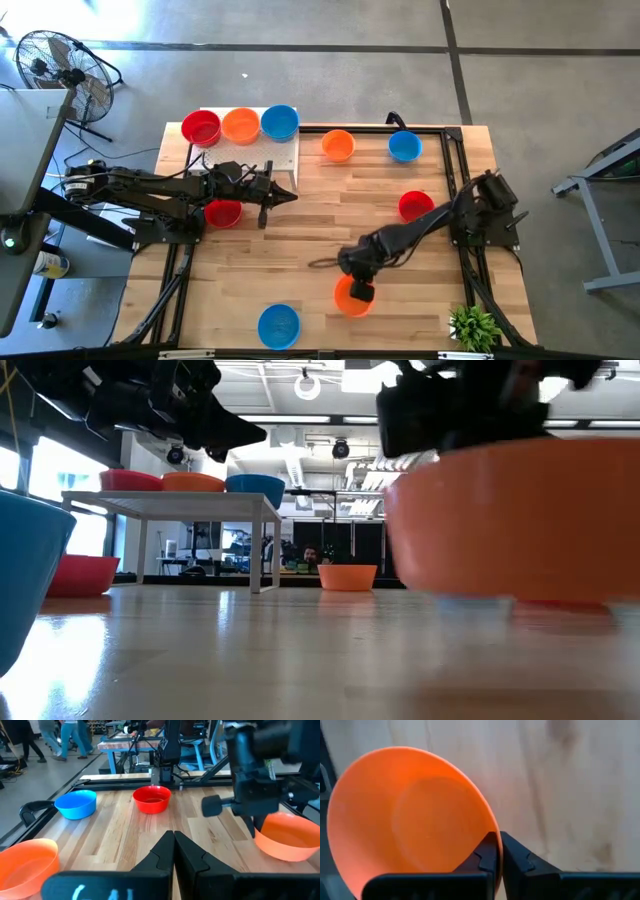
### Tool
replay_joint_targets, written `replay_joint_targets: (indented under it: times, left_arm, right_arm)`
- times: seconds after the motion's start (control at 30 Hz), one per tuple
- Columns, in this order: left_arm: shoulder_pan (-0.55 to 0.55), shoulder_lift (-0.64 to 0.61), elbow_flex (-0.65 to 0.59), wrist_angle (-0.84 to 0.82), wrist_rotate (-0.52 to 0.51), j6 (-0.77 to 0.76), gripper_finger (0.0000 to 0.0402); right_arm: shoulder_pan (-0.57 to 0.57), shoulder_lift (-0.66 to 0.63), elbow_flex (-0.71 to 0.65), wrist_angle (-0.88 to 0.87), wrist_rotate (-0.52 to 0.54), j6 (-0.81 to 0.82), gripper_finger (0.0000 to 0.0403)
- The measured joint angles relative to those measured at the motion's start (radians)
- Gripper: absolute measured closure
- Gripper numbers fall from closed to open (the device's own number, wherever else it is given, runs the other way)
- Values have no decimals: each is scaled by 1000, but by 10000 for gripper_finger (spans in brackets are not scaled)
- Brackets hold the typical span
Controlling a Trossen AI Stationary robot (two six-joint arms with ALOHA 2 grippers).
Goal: Pick & Place Mini bowls
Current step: Stack the orange bowl on top of the other orange bowls on the shelf
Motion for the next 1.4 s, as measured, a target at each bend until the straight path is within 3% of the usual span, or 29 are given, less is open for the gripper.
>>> replay_joint_targets:
  times: [0.2, 0.37, 0.57, 0.9, 1.2, 1.4]
  left_arm:
    - [0, 0, 0, -9, -1, 5, 401]
    - [0, 0, 0, -16, -6, 6, 401]
    - [0, 0, 0, -27, -6, 13, 401]
    - [0, 0, 0, -40, -6, 28, 401]
    - [0, 0, 0, -39, -5, 33, 401]
    - [0, 0, 0, -39, -3, 32, 401]
  right_arm:
    - [-97, -82, 1, 21, 85, 3, 400]
    - [-181, -75, -1, 31, 206, 116, 400]
    - [-236, -21, -2, 225, 317, 220, 398]
    - [-254, 112, -2, 423, 328, 272, 397]
    - [-254, 123, -2, 464, 381, 245, 394]
    - [-269, 174, -2, 545, 358, 235, 394]
